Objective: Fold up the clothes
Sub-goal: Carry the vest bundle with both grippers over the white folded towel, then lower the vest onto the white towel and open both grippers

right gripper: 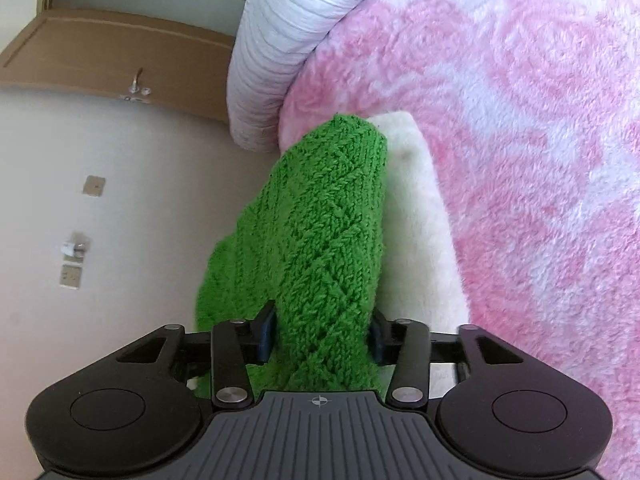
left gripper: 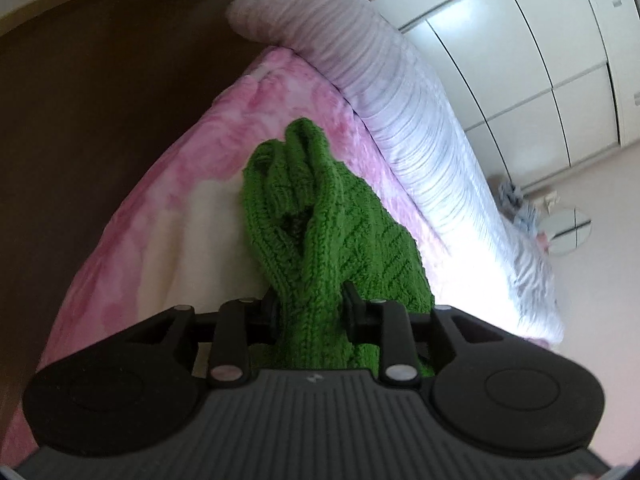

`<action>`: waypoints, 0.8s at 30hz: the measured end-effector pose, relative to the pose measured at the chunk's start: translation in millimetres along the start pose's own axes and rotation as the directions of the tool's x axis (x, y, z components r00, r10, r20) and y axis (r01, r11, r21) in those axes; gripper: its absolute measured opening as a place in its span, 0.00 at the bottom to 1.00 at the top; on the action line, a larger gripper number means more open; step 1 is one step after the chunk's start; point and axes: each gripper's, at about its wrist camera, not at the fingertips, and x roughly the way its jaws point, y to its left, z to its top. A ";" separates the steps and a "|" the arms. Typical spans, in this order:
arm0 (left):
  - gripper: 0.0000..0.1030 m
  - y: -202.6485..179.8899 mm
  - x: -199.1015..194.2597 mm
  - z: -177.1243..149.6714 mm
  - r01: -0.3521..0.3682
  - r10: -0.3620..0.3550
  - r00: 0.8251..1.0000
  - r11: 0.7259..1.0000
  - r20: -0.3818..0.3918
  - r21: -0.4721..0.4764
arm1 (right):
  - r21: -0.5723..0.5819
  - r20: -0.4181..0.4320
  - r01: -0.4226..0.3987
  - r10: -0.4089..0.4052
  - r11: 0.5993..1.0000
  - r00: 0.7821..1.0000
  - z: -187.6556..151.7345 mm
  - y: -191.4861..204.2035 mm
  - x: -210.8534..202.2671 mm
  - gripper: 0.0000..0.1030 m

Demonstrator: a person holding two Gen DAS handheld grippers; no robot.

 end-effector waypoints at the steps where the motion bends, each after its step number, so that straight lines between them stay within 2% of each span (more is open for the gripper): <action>1: 0.28 3.4 -4.3 -2.6 -0.001 0.001 1.000 1.000 0.000 -0.028 | -0.008 -0.004 0.005 -0.005 1.000 1.000 -0.8 1.5 -4.9 0.49; 4: 0.34 15.7 -19.7 -13.2 0.013 -0.014 1.000 0.993 -0.008 -0.119 | -0.037 0.006 0.031 -0.031 0.999 0.999 -10.9 5.6 -25.6 0.52; 7: 0.34 22.7 -36.5 -34.4 0.035 -0.040 0.999 0.986 -0.025 -0.166 | -0.025 0.010 0.034 -0.034 0.999 0.999 -31.6 5.8 -44.9 0.52; 9: 0.32 20.6 -44.6 -48.6 0.031 -0.034 0.999 0.990 -0.018 -0.134 | -0.016 -0.002 0.038 -0.038 0.999 0.999 -46.8 5.2 -48.4 0.52; 10: 0.24 18.2 -48.2 -54.1 0.026 -0.027 1.000 0.994 -0.006 -0.106 | -0.029 -0.006 0.050 -0.051 0.998 0.999 -54.1 5.8 -46.9 0.46; 12: 0.19 12.2 -54.5 -60.6 0.005 -0.004 1.000 0.999 0.031 -0.046 | -0.116 0.004 0.081 -0.081 0.990 0.997 -61.5 16.0 -43.0 0.30; 15: 0.16 5.3 -61.9 -68.0 -0.031 0.029 0.995 0.999 0.094 0.025 | -0.276 0.020 0.096 -0.094 0.956 0.995 -62.5 36.0 -38.9 0.25; 18: 0.17 8.3 -59.7 -77.0 -0.075 0.065 0.993 0.992 0.101 0.100 | -0.336 0.002 0.123 -0.130 0.934 0.992 -65.2 34.2 -35.0 0.25; 21: 0.18 6.4 -65.5 -78.3 -0.097 0.089 0.990 0.993 0.108 0.068 | -0.328 0.028 0.196 -0.198 0.924 0.980 -72.2 34.3 -36.7 0.44; 23: 0.17 -13.4 -71.0 -77.0 -0.171 0.151 0.980 0.972 0.127 0.161 | -0.326 0.051 0.248 -0.245 0.912 0.968 -73.6 45.7 -42.6 0.44; 24: 0.15 -24.8 -74.6 -77.3 -0.204 0.177 0.974 0.957 0.143 0.208 | -0.378 0.089 0.281 -0.267 0.882 0.960 -77.7 57.5 -47.2 0.44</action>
